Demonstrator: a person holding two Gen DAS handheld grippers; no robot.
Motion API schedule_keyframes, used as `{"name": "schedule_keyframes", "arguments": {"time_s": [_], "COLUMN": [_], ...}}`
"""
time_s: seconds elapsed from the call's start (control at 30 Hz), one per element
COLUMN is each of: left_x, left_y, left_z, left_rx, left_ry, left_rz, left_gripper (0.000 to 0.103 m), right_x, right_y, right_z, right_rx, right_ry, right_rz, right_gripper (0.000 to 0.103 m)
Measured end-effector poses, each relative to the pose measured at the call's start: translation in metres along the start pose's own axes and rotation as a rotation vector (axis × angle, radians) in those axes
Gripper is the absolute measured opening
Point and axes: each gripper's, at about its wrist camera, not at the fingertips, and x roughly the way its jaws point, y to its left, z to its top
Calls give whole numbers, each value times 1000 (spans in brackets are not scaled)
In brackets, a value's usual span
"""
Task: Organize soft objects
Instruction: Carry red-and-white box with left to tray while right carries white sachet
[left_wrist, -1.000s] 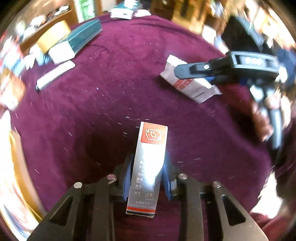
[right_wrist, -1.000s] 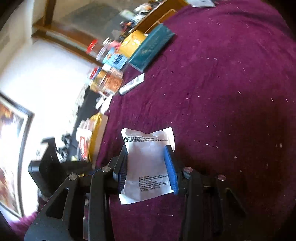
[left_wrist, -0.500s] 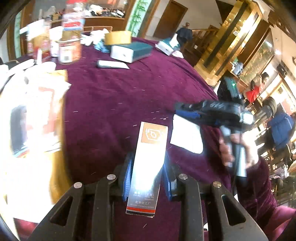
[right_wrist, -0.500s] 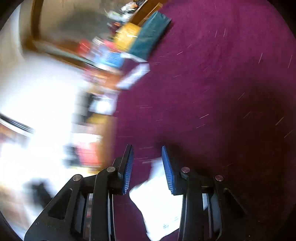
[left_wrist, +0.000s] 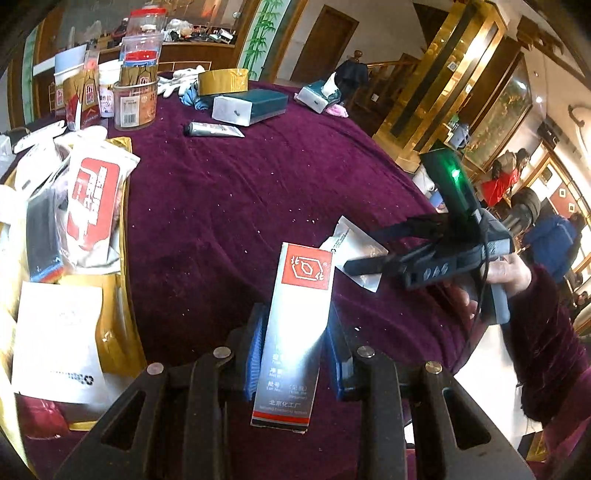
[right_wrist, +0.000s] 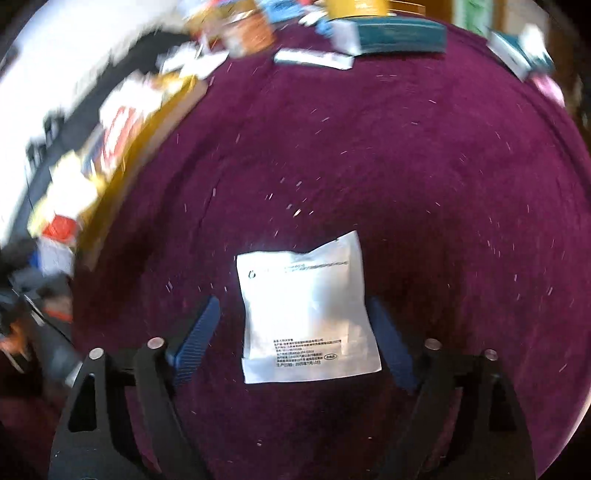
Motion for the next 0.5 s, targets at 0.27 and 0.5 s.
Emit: {"name": "schedule_keyframes", "arguments": {"time_s": [0.27,0.5], "left_x": [-12,-26], "left_y": [0,-2], "left_z": [-3,-10], "left_rx": [-14,-20], "left_ry": [-21,-42], "left_rz": [-11,-47], "left_gripper": [30,31], "right_x": [9,-13], "right_y": [20,5], "right_z": [-2,-16], "right_rx": [-53,8], "right_ry": [15,20], "right_rz": [-163,-203], "right_gripper": [93,52]}}
